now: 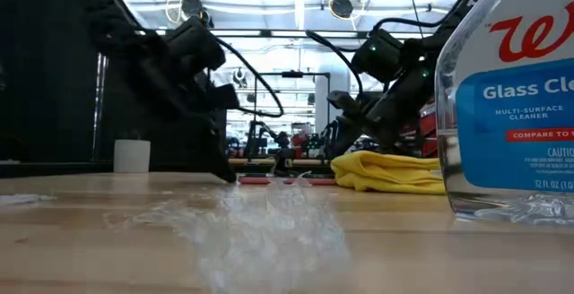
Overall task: Apply microfiber cloth
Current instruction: Spray the cellphone using a spray bottle
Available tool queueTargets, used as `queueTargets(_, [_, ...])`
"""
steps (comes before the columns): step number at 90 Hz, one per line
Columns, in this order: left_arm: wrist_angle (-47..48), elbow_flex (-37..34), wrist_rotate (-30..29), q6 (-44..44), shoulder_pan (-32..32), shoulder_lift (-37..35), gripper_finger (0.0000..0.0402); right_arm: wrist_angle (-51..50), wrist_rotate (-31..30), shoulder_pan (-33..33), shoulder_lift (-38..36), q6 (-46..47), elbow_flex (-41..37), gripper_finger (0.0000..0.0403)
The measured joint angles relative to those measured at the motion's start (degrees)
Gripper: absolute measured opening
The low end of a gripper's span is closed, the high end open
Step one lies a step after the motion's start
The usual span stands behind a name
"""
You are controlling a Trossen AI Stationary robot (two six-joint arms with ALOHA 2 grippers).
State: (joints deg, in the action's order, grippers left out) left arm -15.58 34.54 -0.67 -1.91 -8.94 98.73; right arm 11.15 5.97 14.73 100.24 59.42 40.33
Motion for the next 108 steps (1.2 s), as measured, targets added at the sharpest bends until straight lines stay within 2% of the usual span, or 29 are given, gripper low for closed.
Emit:
queueTargets(20, [-5.31, 1.61, 3.38, 0.03, -0.09, 2.96, 0.0001, 5.9, 0.01, -2.04, 2.03, 2.14, -0.25, 0.021])
queueTargets(38, [-5.46, 3.29, 4.31, 0.07, -0.18, 5.14, 0.0001, 17.73, 2.92, -3.86, 5.49, 1.63, -0.27, 0.0205])
queueTargets(47, [-4.75, 3.37, 4.31, 0.07, -0.16, 5.0, 0.0001, 21.74, 2.28, -3.94, 5.64, 0.35, -0.51, 0.0172])
queueTargets(57, [-3.87, 3.37, 4.25, 0.06, -0.14, 4.11, 0.0001, 23.2, 0.65, -3.95, 4.97, -2.13, -0.54, 0.01])
queueTargets(64, [-2.75, 3.39, 4.11, 0.07, -0.1, 2.08, 0.0001, 23.85, 0.72, -3.95, 2.82, -5.85, -0.28, 0.0035])
queueTargets(68, [-1.63, 3.39, 4.26, 0.07, -0.05, 0.83, 0.0001, 23.27, 0.39, -4.05, 1.56, -7.97, -0.1, 0.0017])
queueTargets(79, [4.08, 3.39, 4.5, 0.04, 0.09, -6.42, 0.0001, 20.26, -1.1, -4.19, -5.08, -11.37, -0.18, 0.0015])
queueTargets(91, [8.93, 3.43, 4.11, 0.04, 0.52, -15.59, 0.0001, 16.69, -5.34, -4.55, -14.57, -16.8, -0.02, 0.0008])
queueTargets(108, [4.94, 3.44, 4.28, 0.5, 1.41, -26.24, 0.0001, 14.36, -13.55, -6.03, -26.57, -27.62, -0.03, 0.0007])
